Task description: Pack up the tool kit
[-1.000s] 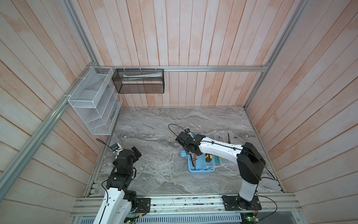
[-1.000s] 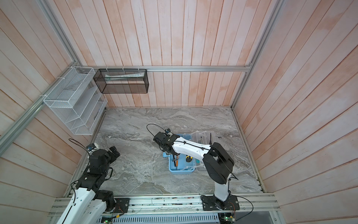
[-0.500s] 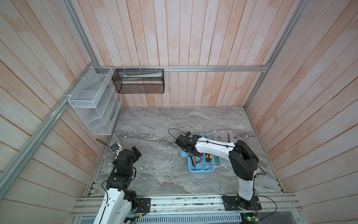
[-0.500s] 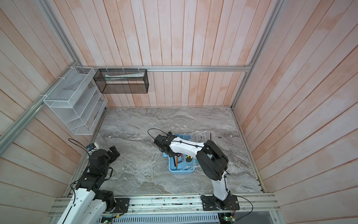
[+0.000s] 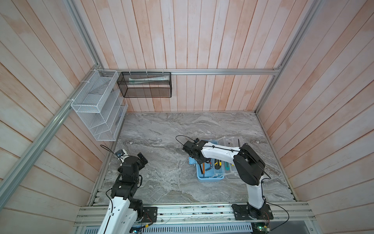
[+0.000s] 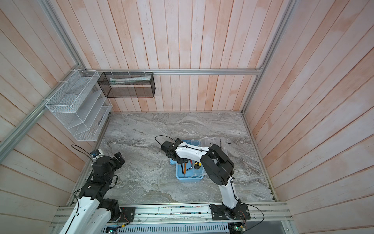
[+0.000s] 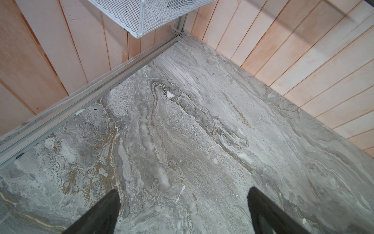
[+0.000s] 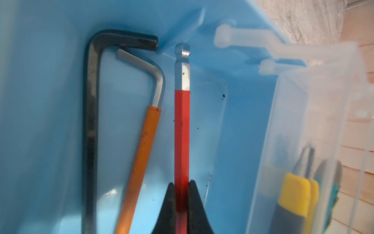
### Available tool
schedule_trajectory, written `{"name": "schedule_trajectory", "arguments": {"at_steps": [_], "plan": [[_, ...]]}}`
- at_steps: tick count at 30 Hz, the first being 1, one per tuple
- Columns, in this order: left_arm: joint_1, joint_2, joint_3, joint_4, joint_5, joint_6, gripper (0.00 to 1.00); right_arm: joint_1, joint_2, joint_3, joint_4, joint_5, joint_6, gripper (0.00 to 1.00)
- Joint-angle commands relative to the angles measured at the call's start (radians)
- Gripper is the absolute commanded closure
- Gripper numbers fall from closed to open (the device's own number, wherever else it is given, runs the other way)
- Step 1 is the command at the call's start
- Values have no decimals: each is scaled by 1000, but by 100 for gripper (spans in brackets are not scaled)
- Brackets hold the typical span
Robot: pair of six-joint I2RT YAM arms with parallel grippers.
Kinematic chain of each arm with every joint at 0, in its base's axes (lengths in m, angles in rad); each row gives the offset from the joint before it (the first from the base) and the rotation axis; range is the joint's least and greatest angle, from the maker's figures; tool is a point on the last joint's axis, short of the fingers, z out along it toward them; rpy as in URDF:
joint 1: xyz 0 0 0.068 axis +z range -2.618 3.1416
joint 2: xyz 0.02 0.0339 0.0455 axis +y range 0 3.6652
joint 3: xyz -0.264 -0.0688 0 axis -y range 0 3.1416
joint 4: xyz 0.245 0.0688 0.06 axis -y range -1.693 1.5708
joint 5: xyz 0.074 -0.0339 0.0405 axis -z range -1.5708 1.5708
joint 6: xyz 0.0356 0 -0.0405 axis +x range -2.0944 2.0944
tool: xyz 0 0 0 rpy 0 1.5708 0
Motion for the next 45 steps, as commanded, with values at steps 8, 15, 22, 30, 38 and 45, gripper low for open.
{"name": "schedule_trajectory", "arguments": {"at_steps": [8,15,22,30,38,45], "plan": [[-20,10,22,28,102,12,0,-8,16,49,-1,12,10,77],[-202,95,90,38,140,-81,0,-7,-66,61,3,-32,12,74],[-535,398,246,61,84,-106,0,-57,-411,-94,158,-241,8,70],[-643,757,526,39,145,-17,0,-181,-820,-305,306,-340,32,60],[-662,1018,728,-66,196,37,0,-322,-895,-312,368,-525,-89,61],[-666,1132,715,-16,342,24,0,-532,-836,-208,313,-713,-179,60]]}}
